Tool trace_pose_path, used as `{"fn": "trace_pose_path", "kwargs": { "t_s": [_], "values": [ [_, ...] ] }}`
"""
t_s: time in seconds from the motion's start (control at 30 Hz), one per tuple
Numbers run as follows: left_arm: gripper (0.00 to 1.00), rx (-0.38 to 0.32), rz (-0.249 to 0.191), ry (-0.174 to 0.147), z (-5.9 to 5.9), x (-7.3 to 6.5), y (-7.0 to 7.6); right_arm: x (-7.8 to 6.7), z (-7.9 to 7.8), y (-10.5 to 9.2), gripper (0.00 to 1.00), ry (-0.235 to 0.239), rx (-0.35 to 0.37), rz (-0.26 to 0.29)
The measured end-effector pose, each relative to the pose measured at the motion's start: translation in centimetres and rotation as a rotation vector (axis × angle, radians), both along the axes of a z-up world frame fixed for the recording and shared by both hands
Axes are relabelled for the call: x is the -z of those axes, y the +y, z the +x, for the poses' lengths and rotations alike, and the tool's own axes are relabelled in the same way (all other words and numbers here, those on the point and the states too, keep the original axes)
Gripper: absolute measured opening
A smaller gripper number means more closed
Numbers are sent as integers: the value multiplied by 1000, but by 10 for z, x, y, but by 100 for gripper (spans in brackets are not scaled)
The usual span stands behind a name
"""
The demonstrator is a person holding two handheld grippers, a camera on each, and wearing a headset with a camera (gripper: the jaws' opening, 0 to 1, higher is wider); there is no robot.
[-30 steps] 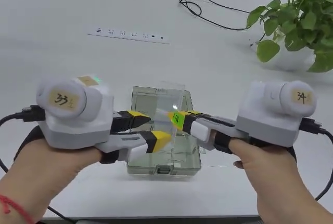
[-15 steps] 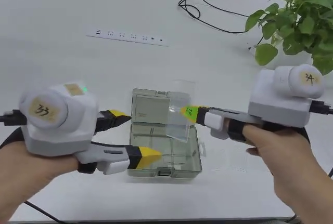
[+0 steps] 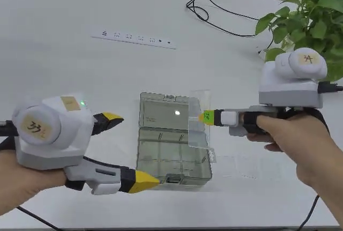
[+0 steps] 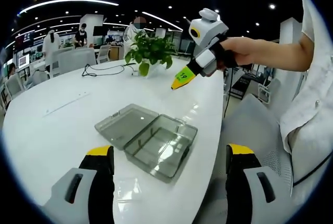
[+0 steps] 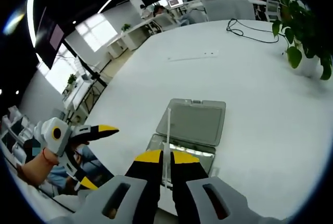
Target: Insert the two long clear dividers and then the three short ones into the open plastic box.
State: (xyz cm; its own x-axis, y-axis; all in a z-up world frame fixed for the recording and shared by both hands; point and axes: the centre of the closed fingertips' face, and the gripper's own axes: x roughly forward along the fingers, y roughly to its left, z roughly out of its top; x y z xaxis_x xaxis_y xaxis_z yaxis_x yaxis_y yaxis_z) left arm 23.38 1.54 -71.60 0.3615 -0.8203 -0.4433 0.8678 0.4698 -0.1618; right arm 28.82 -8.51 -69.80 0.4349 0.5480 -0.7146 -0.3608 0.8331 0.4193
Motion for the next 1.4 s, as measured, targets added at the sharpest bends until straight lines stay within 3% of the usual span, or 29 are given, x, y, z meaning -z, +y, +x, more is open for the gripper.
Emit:
{"fn": "trace_pose_path", "kwargs": {
  "t_s": [0.07, 0.27, 0.5, 0.77, 0.93, 1.13, 1.4],
  "values": [
    [91, 8, 11, 12, -2, 3, 1, 5, -1, -3, 7, 31, 9, -18],
    [92, 28, 9, 2, -6, 5, 3, 22, 1, -10, 7, 135, 39, -25],
    [94, 41, 4, -11, -4, 6, 8, 35, -8, -1, 7, 235, 42, -21],
    [93, 45, -3, -11, 1, 6, 9, 55, -21, -4, 7, 358, 88, -24],
    [92, 46, -12, -10, 2, 6, 7, 63, -23, -4, 7, 393, 102, -23],
    [91, 51, -21, -4, 3, 7, 5, 80, -15, -10, 7, 430, 102, -31],
    [90, 48, -31, 4, 6, 9, 5, 90, -10, -16, 7, 450, 111, -47]
  ]
}}
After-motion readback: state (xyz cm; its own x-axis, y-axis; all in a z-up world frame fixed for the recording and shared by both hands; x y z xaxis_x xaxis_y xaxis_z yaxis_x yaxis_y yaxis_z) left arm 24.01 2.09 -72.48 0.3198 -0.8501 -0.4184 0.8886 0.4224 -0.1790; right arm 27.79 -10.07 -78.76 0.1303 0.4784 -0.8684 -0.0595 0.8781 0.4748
